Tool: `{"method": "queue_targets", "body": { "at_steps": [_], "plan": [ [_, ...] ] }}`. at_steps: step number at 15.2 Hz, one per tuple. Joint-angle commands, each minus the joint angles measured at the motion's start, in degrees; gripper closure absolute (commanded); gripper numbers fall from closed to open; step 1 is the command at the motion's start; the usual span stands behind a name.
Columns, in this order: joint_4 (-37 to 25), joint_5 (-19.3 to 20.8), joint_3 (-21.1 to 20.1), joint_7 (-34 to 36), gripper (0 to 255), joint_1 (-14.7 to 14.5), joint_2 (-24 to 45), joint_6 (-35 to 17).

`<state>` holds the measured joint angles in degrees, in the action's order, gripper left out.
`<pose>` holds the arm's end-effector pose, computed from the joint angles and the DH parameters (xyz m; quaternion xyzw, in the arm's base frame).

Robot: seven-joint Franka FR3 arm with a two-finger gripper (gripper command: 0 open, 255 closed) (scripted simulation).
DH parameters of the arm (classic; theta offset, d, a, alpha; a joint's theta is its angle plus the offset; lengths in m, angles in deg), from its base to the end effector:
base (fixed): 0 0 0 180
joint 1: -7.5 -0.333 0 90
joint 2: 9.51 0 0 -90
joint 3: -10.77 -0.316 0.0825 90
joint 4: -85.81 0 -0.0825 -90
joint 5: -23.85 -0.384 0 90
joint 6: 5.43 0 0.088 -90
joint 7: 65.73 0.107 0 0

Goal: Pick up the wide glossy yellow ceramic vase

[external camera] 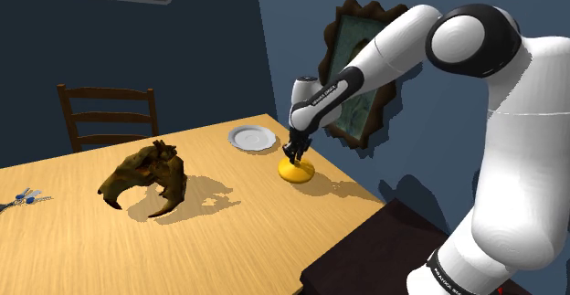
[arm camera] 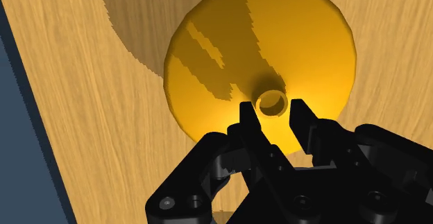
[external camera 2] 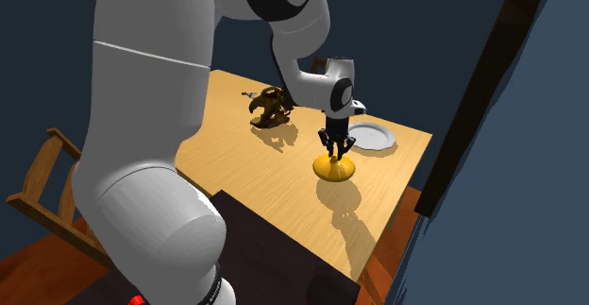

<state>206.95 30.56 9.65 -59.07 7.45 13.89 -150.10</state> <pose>0.5792 0.0129 0.2185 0.9995 -0.0010 0.0034 0.0299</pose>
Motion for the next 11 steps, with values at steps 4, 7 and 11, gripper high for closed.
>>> {"method": "queue_targets", "body": {
  "at_steps": [4, 7, 11],
  "plan": [
    [-0.18, -0.44, -0.25, -0.45, 255, 0.13, -3.04, 3.20],
    [-0.36, -0.69, -0.37, -0.71, 255, 0.19, -4.77, 5.11],
    [-0.56, -0.86, -0.44, -0.90, 255, 0.23, -5.96, 6.50]
  ]
}}
